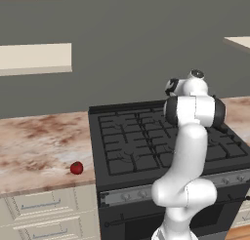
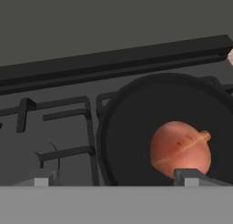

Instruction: Place the pan on the rear right burner on the stove. Then place the tomato and the onion in the pan and turn on the rear right burner.

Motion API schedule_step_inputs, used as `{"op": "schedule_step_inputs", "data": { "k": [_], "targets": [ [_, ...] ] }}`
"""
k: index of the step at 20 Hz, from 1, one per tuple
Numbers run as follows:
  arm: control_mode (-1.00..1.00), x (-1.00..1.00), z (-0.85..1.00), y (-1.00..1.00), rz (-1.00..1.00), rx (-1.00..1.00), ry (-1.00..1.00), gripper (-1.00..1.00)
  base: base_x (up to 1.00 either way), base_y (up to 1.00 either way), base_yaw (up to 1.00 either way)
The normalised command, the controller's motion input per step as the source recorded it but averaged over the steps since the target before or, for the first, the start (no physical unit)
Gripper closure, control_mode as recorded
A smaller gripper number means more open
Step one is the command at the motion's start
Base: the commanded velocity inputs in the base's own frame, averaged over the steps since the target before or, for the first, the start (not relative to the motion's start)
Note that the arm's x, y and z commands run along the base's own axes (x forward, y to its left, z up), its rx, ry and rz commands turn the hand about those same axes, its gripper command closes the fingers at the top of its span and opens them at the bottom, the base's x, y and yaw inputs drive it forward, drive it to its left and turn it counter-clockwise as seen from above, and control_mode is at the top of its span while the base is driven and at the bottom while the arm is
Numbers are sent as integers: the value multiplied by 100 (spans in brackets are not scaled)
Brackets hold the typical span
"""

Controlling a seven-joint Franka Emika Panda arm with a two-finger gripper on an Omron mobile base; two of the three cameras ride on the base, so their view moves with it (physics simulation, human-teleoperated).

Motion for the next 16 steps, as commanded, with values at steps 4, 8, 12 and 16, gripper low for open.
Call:
{"op": "schedule_step_inputs", "data": {
  "k": [4, 8, 12, 16],
  "targets": [
    [-100, -16, 0, 47, 0, 0, 0, -100, 0, 0, 0],
    [-100, -24, 10, 54, 0, 0, 2, -100, 0, 0, 0],
    [-100, -25, 6, 59, 0, 0, 3, -100, 0, 0, 0],
    [-100, -20, 4, 56, 0, 0, 4, -100, 0, 0, 0]
  ]
}}
